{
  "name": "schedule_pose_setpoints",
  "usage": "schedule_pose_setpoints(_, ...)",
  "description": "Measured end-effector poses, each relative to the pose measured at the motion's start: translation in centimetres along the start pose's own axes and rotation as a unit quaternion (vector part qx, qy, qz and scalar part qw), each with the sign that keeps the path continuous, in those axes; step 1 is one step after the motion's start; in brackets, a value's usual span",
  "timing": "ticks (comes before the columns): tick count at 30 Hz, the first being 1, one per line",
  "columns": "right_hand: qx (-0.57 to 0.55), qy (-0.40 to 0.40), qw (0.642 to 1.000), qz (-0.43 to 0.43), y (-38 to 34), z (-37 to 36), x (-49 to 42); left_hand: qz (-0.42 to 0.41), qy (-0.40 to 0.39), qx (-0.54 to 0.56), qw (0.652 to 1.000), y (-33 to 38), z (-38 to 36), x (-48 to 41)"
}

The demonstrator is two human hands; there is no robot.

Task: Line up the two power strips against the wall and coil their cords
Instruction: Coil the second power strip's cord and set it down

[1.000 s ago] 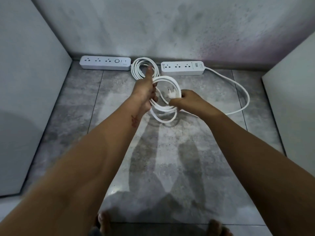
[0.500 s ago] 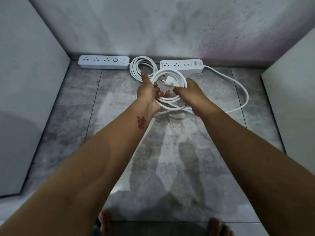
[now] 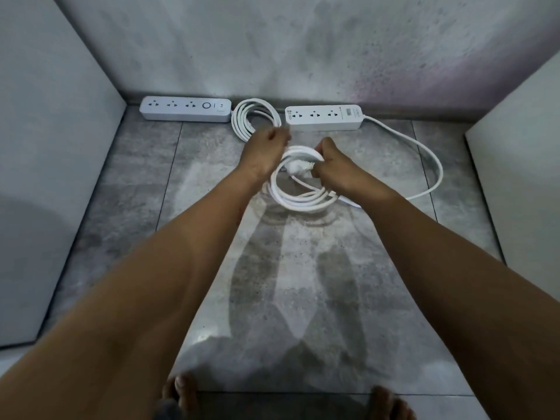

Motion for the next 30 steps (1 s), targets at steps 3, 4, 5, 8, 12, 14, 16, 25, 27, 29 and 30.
schedule_pose_setpoints(3,0.048,-0.022,0.998,0.035,-0.5,-1.2,-0.4,-0.021,-0.106,-0.182,0.977,1.9,-1.8,0.3)
schedule_pose_setpoints(4,0.053,-0.017,0.998,0.043,-0.6,-1.4,-0.4,-0.008,-0.130,-0.234,0.963,1.8,-2.5,0.4)
schedule_pose_setpoints(5,0.055,-0.008,0.997,0.047,-0.5,-1.4,-0.3,0.005,-0.146,-0.265,0.953,1.5,-2.8,0.4)
schedule_pose_setpoints(8,0.049,0.036,0.996,0.060,-0.1,-1.4,0.2,0.046,-0.170,-0.248,0.953,0.3,-3.1,0.6)
schedule_pose_setpoints(12,0.067,0.077,0.994,0.038,0.3,-0.7,0.6,0.049,-0.098,-0.205,0.973,0.3,-1.8,0.5)
schedule_pose_setpoints(14,0.069,0.072,0.995,-0.009,0.7,0.0,0.6,0.051,-0.025,-0.165,0.985,0.6,-0.7,0.5)
schedule_pose_setpoints(16,0.036,0.053,0.997,-0.042,1.2,0.5,0.3,0.057,0.032,-0.097,0.993,0.4,-0.2,0.6)
schedule_pose_setpoints(25,0.011,0.040,0.999,-0.016,1.1,0.6,-0.2,0.114,0.004,0.189,0.975,-1.7,-1.4,0.6)
schedule_pose_setpoints(27,0.061,0.025,0.997,-0.033,1.7,0.3,-0.3,0.137,-0.116,0.094,0.979,-1.6,-1.4,0.6)
schedule_pose_setpoints(29,0.114,-0.017,0.993,-0.031,2.1,-0.4,-0.4,0.140,-0.218,0.004,0.966,-1.6,-1.3,0.5)
schedule_pose_setpoints(30,0.134,-0.036,0.990,-0.023,1.9,-0.8,-0.3,0.131,-0.250,-0.014,0.959,-1.4,-1.4,0.5)
Point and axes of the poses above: each hand's wrist, its own x-axis away from the middle knuckle, its own z-axis out of the back of the hand, y = z × x, the point moved 5 cm from there along -x, towards the middle knuckle, and after that the axes turned 14 degrees about -y, right-handed, at the moved point
